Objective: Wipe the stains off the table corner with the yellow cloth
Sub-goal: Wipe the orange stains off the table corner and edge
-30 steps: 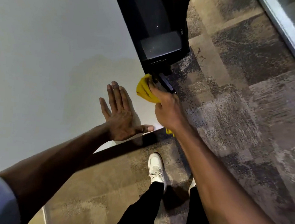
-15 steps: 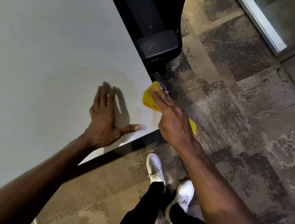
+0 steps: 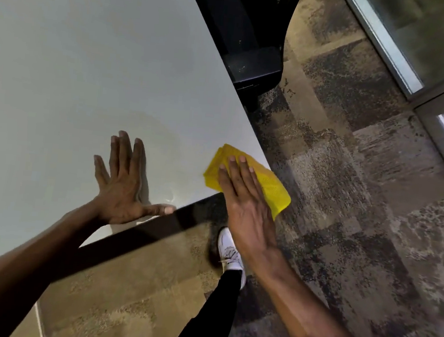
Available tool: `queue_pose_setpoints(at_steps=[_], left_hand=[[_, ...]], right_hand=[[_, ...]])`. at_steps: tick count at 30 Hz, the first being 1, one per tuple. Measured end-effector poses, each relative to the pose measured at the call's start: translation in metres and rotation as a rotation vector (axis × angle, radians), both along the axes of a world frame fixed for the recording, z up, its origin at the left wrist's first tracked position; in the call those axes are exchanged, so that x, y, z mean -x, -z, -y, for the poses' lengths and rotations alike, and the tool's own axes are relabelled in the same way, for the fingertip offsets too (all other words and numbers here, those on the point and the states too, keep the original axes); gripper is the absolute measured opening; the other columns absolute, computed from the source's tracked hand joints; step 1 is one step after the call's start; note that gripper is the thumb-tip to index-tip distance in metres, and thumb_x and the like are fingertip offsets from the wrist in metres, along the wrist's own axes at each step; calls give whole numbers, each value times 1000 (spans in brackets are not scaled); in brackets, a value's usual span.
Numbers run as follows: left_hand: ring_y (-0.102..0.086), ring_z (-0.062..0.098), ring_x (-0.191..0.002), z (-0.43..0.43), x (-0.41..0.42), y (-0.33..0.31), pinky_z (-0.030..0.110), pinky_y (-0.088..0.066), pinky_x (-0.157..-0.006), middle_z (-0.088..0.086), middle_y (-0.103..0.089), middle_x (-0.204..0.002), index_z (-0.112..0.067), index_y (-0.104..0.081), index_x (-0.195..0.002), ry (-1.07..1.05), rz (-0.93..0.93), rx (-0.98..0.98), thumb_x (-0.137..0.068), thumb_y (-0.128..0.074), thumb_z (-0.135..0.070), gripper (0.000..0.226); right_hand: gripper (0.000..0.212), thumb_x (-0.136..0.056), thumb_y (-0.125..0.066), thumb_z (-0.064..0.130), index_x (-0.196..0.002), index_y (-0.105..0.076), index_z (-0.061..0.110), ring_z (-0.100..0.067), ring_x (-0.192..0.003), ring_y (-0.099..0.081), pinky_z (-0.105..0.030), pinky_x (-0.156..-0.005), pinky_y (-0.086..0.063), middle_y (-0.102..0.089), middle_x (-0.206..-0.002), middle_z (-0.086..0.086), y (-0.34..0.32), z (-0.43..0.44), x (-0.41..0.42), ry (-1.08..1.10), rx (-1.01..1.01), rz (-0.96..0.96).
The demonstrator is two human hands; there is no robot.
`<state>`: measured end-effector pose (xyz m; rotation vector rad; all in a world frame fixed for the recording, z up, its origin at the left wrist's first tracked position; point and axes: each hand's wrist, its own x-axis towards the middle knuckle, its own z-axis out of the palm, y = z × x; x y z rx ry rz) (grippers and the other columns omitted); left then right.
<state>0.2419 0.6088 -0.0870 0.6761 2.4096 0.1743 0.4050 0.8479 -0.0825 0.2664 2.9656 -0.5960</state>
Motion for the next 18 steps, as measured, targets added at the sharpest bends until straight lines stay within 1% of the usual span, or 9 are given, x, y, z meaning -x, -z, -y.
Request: queue_pose_setpoints(at_steps=[1,3,7,9,11,12,15,18], left_hand=[[48,27,-156,1,1,1,76,23,-118,4,53,-167,-26,40,-162,-4,9,10,-52,-52,-115,168],[54,26,-152,-2,4,0,78,25,-118,4,58,-162,-27,46,-157,-7,37,34,-48,-50,-117,171],[65,29,-141,2,10,-2,81,28,-114,6,70,-149,-27,60,-143,29,112,64,-34,-50,-119,180],[67,31,-138,1,13,-6,79,29,-114,9,73,-145,-23,62,-141,47,144,101,-24,-51,-119,189],[65,38,-138,0,15,-10,80,28,-113,14,72,-144,-17,61,-142,69,160,139,-16,-52,-118,197],[65,40,-138,0,16,-10,81,28,-112,16,72,-144,-14,60,-143,82,167,146,-16,-56,-117,200],[63,46,-138,1,16,-11,83,27,-109,22,68,-147,-7,55,-147,97,177,134,-27,-80,-102,204],[56,51,-142,2,13,-11,87,21,-111,29,62,-151,-2,51,-150,103,154,151,-33,-88,-93,203]], right_hand=[[74,-93,-4,5,-164,-22,3,-36,-164,-1,-48,-134,-12,-11,-175,-19,1,2,1,2,-15,15],[74,-92,-4,5,-165,-17,4,-35,-164,3,-47,-134,-10,-7,-175,-18,1,12,2,47,-28,32],[69,-97,-7,9,-164,-20,4,-37,-164,1,-47,-133,-13,-8,-175,-20,1,49,4,145,-28,21],[69,-98,-4,11,-164,-20,3,-37,-164,1,-48,-133,-13,-8,-175,-21,2,71,3,132,-20,24],[70,-98,-2,13,-164,-19,2,-38,-163,1,-49,-133,-13,-8,-174,-22,2,90,0,119,-18,35],[69,-98,-3,13,-164,-19,1,-39,-163,0,-49,-133,-14,-8,-174,-22,2,98,-1,113,-23,40],[65,-102,-6,12,-163,-21,0,-41,-163,-4,-50,-132,-18,-11,-173,-24,4,118,-5,101,-33,47],[65,-102,-6,13,-163,-23,0,-40,-162,-6,-50,-131,-23,-13,-173,-23,3,136,-13,93,-25,58]])
